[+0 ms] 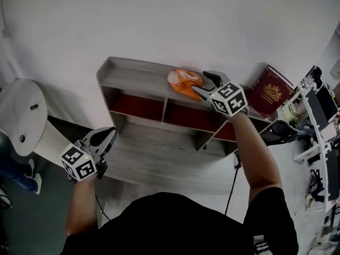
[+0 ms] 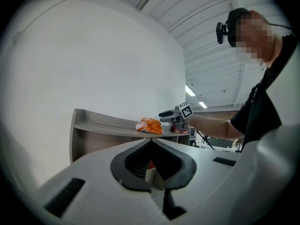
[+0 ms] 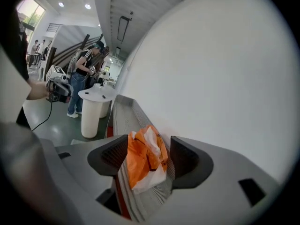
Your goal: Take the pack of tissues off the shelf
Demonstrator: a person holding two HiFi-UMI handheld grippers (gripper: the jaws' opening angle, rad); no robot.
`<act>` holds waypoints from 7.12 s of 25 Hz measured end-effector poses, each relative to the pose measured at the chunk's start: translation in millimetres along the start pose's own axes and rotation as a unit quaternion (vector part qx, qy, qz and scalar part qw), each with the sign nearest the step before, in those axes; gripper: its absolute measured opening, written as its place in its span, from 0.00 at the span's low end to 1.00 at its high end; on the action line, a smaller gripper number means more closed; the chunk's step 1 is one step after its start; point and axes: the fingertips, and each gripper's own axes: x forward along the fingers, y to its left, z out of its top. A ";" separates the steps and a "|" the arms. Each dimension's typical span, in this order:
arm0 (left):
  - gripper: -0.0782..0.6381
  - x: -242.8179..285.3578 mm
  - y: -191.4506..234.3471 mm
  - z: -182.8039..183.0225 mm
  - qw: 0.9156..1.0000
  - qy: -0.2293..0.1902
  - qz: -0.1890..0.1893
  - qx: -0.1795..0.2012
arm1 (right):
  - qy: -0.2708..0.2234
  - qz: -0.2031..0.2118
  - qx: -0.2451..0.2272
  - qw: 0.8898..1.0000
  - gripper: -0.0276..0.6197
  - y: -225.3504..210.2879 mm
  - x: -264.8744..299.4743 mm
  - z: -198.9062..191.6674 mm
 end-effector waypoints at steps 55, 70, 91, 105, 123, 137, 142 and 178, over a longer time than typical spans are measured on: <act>0.13 -23.2 9.9 -19.2 1.000 0.007 -0.002 -0.021 | 0.070 0.039 0.030 0.996 0.09 18.1 44.1 -13.1; 0.13 11.2 -12.8 -19.4 0.997 0.023 -0.073 -0.006 | 0.050 -0.002 0.057 0.997 0.09 38.6 -49.0 -5.7; 0.13 83.1 -72.7 -32.9 0.979 0.051 -0.199 0.000 | 0.025 -0.090 0.153 0.984 0.09 114.6 -211.3 -60.2; 0.13 112.1 -106.2 -50.5 0.970 0.073 -0.233 -0.008 | 0.035 -0.146 0.261 0.953 0.09 144.2 -280.4 -147.7; 0.13 108.4 -108.5 -73.1 0.975 0.093 -0.200 -0.025 | 0.048 -0.086 0.290 0.952 0.09 145.5 -252.8 -189.4; 0.13 64.7 -74.4 -83.9 0.988 0.097 -0.112 -0.038 | 0.083 0.024 0.293 0.952 0.09 170.3 -146.4 -234.9; 0.13 43.4 -58.6 -83.2 0.992 0.091 -0.074 -0.043 | 0.102 0.027 0.246 0.964 0.09 172.4 -109.1 -246.5; 0.13 -109.0 -33.4 -136.4 0.974 0.103 0.171 -0.107 | 0.188 0.167 0.164 0.954 0.08 328.9 84.2 -422.8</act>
